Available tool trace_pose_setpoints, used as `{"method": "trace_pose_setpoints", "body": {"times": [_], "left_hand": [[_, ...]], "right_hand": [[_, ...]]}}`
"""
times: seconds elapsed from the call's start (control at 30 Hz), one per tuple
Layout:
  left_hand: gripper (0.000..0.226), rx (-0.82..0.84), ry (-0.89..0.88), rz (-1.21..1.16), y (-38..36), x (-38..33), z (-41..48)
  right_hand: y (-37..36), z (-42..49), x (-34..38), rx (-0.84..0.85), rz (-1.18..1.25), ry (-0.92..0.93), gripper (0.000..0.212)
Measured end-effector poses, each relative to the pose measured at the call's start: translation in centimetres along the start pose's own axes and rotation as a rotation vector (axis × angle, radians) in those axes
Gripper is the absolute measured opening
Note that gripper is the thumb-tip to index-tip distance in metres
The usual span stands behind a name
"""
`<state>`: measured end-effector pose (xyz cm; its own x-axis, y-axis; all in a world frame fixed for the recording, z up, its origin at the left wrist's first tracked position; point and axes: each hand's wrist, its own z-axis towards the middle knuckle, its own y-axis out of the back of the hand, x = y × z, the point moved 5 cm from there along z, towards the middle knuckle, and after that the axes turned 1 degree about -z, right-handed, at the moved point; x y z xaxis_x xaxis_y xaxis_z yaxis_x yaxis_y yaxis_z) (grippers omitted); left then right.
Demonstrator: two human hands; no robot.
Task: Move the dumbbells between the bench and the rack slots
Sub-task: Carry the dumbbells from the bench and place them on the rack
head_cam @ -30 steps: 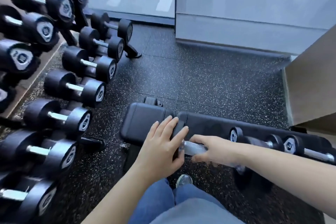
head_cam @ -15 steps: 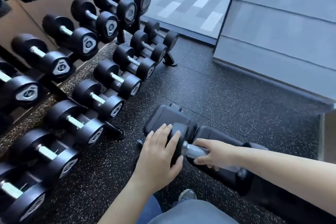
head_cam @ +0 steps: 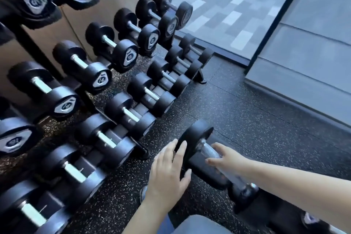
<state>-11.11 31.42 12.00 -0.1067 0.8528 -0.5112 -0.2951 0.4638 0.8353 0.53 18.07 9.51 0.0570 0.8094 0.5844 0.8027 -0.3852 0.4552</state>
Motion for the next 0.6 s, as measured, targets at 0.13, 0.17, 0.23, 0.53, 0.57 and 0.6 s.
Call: {"method": "trace_pose_setpoints", "body": {"times": [0.13,0.17,0.23,0.53,0.57,0.6], "left_hand": [[0.063,0.005,-0.018,0.009,3.1,6.0,5.0],[0.062,-0.009,-0.023,0.020,3.9,7.3,6.4],[0.060,-0.048,-0.047,0.043,5.5,9.4,8.9],[0.062,-0.195,-0.203,0.096,8.1,14.6,14.8],[0.055,-0.180,-0.210,0.094,8.2,15.0,15.3],[0.053,-0.161,-0.208,0.086,8.3,15.3,15.8]], "right_hand": [[-2.0,3.7,5.8,-0.040,0.076,-0.010,0.020],[-2.4,4.5,7.1,-0.048,0.103,-0.012,0.021],[-2.8,5.8,9.8,-0.067,0.160,-0.008,0.026],[-1.6,9.5,17.0,-0.045,0.144,0.008,0.036],[-1.3,9.9,17.4,-0.033,0.122,0.015,0.036],[-1.0,10.2,17.9,-0.025,0.096,0.022,0.036]]}}
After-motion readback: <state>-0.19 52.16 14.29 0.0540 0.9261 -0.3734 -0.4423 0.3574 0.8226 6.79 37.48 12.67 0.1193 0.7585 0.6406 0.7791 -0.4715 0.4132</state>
